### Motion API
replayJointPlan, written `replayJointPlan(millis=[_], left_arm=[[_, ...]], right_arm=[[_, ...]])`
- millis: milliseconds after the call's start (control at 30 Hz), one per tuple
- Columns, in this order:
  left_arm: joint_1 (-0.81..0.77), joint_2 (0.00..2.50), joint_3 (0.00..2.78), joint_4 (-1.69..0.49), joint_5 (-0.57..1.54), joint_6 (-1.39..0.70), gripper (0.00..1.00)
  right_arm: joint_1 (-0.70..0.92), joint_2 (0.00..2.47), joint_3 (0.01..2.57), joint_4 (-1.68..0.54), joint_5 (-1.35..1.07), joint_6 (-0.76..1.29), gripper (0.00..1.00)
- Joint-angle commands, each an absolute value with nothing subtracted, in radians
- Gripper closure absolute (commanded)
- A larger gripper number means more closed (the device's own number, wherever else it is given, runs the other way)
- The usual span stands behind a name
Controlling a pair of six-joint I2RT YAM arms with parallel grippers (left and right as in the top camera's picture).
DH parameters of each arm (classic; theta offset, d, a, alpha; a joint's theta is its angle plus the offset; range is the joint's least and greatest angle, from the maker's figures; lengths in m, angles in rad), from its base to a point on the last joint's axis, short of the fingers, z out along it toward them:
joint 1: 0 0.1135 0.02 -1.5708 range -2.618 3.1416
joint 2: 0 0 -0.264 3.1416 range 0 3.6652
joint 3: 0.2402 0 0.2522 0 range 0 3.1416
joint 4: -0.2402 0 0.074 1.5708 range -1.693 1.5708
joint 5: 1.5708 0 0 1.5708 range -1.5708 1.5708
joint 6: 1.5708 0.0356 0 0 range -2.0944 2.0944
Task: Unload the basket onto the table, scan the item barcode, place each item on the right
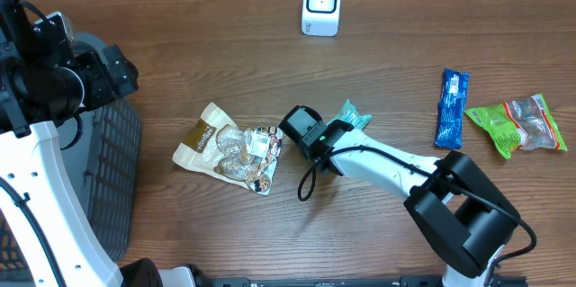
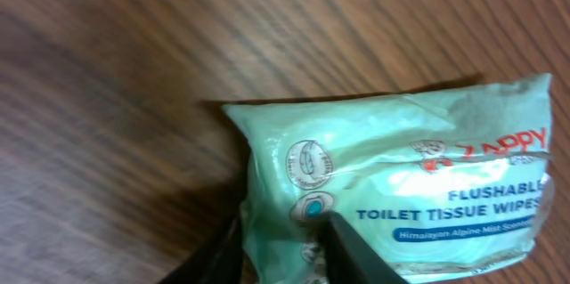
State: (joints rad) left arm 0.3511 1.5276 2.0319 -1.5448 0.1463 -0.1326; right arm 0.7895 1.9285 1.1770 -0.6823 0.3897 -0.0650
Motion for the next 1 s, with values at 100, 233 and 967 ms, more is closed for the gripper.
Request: replayJointPlan(millis=[100,233,967], left_arm=[[0.347,1.517,2.049,-1.544,0.154,-0.15,0.01],[0.347,1.517,2.049,-1.544,0.154,-0.15,0.01],[0.347,1.516,2.049,-1.544,0.154,-0.15,0.0]], right_arm=[[0.756,2.007,1.106,-0.701,0.303,-0.06,0.96],[0.759,2.007,1.117,-0.724,0.332,-0.06,0.96],[0.634,1.844,1.633,-1.171,-0.57,-0.041,0.96]])
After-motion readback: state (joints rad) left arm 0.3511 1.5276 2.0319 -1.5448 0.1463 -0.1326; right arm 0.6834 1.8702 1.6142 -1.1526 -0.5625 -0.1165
